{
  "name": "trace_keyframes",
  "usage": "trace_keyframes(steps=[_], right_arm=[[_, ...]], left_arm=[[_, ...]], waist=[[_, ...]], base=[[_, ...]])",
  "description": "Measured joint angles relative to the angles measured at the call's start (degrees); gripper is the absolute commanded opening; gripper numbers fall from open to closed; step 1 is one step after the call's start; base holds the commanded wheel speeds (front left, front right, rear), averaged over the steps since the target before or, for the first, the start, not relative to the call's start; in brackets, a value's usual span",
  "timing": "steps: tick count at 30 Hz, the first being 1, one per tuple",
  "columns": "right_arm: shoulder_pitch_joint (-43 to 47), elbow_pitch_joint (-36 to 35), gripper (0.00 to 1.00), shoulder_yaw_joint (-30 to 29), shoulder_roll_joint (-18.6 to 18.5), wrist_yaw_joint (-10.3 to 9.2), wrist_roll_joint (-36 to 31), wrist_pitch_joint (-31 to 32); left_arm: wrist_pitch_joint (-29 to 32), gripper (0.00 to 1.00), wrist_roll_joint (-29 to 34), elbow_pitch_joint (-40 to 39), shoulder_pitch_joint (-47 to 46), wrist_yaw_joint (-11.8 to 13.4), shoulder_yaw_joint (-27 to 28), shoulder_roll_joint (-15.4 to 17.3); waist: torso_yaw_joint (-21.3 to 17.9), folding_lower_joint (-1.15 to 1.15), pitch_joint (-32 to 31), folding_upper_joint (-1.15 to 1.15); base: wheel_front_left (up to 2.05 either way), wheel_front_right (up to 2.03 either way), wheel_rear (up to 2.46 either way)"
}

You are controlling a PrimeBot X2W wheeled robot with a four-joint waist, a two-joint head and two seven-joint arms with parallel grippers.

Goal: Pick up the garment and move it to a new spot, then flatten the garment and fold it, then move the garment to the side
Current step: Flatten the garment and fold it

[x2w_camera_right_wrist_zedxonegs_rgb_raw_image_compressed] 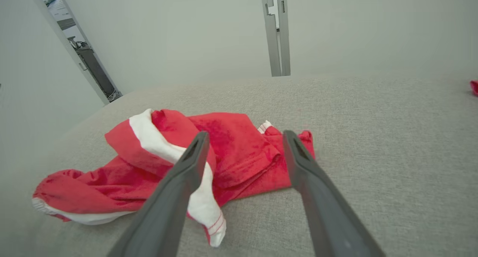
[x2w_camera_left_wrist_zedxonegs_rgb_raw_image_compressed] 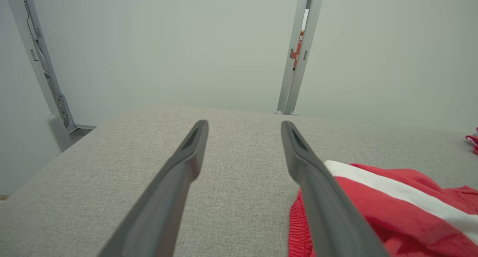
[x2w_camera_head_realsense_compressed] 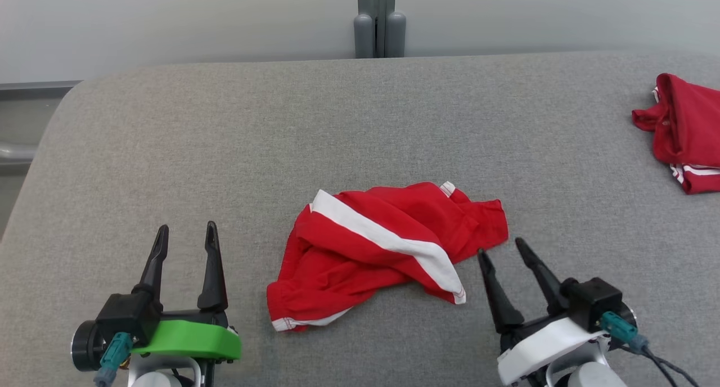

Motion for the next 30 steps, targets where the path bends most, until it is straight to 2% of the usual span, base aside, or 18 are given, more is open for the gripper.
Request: trace_keyframes(steps=[6,15,16,17,24,30], right_arm=[[-1.7,5.9,1.00,7.2,-0.6,0.00,0.4,0.0],[-7.0,17.4,1.00,10.9,-1.1,0.00,-0.2,0.0],[-7.5,18.4,0.25,11.1,-1.1,0.00,0.0,0.0],[-8.1,19.2,0.00,11.4,-1.0,0.00,0.3,0.0],[-14.5,18.2,0.00,10.6,-2.3,0.00,0.5,0.0],[-24.0,17.5,0.00,8.6,-4.2,0.00,-0.3,0.0]], left_arm=[[0.0,1.00,1.1,0.1,0.1,-1.0,1.7,-0.5],[0.0,1.00,0.5,0.3,0.1,-1.0,0.3,-0.7],[0.0,1.00,0.3,0.3,0.1,-0.9,0.2,-0.7],[0.0,1.00,0.3,0.3,0.1,-0.7,0.0,-0.7],[0.0,1.00,-0.2,0.0,-0.1,0.1,-0.3,-0.7],[0.0,1.00,-1.0,0.0,-1.2,0.5,-1.9,-0.7]], waist=[[1.0,0.00,-0.1,0.00],[3.6,0.00,0.4,0.00],[3.8,0.00,0.5,0.00],[3.9,0.00,0.6,0.00],[4.0,0.00,1.3,0.00],[4.7,0.00,2.2,0.00]], base=[[0.00,0.00,0.00],[0.00,0.00,0.00],[0.00,0.00,0.00],[0.00,0.00,0.00],[0.00,0.00,0.00],[0.00,0.00,0.00]])
